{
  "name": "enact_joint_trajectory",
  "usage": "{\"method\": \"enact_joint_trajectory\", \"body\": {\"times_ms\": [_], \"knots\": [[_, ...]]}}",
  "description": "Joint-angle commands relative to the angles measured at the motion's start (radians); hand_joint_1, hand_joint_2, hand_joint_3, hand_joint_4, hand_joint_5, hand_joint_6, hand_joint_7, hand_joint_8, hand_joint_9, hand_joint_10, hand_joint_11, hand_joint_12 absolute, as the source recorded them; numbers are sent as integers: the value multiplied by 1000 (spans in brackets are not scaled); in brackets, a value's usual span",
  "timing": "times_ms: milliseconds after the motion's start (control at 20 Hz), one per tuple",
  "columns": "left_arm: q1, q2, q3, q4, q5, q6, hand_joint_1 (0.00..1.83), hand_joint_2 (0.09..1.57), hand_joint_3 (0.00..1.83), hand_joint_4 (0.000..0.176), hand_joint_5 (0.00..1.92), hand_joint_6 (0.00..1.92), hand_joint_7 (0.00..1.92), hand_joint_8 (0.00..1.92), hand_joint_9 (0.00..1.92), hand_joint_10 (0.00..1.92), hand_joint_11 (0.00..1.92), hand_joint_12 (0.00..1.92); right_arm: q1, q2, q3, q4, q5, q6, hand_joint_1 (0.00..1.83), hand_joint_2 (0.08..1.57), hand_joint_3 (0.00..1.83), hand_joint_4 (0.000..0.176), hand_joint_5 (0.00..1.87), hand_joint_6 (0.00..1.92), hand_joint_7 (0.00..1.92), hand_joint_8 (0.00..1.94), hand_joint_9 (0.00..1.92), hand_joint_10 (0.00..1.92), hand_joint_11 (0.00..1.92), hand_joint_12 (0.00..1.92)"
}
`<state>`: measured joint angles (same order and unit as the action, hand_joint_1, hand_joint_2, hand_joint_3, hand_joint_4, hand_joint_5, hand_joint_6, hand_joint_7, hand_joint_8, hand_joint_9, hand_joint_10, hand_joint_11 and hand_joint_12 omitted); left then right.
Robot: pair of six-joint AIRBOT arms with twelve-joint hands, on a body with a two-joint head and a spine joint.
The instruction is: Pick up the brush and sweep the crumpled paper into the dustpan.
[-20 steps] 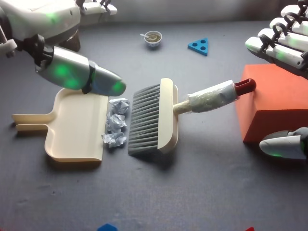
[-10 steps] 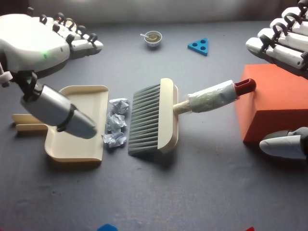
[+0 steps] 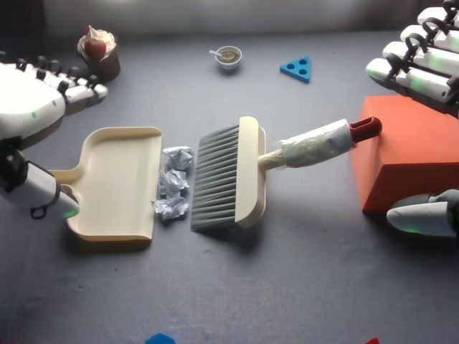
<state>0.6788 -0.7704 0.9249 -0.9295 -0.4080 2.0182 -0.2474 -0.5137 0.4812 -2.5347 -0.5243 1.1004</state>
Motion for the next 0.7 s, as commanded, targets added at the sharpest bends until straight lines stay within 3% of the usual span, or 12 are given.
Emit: {"method": "enact_joint_trajectory", "body": {"times_ms": [0, 100, 300, 400, 650], "knots": [[5, -5, 9, 20, -98, -9, 747, 855, 25, 14, 178, 16, 172, 0, 190, 0, 229, 107, 8, 10, 1, -28, -103, 0, 54, 949, 4, 0, 137, 7, 151, 5, 135, 3, 121, 39], [33, -14, 17, 22, -126, -39, 699, 917, 21, 43, 255, 4, 197, 0, 198, 0, 218, 124, 8, 10, 1, -28, -103, 0, 62, 953, 4, 0, 135, 5, 149, 3, 137, 3, 124, 38], [61, -49, 47, 6, -146, -51, 744, 950, 0, 71, 327, 5, 225, 3, 204, 0, 39, 572, 8, 10, 1, -28, -103, 0, 30, 961, 5, 0, 110, 0, 126, 0, 120, 0, 122, 32], [72, -68, 66, 1, -152, -54, 759, 945, 0, 92, 365, 2, 211, 0, 191, 0, 9, 652, 8, 10, 1, -28, -103, 0, 4, 965, 6, 0, 108, 1, 130, 2, 129, 4, 139, 37], [99, -99, 108, -14, -172, -57, 754, 966, 2, 93, 422, 3, 220, 1, 186, 1, 0, 660, 8, 10, 1, -28, -103, 0, 44, 960, 1, 0, 118, 2, 137, 4, 146, 7, 153, 36]]}}
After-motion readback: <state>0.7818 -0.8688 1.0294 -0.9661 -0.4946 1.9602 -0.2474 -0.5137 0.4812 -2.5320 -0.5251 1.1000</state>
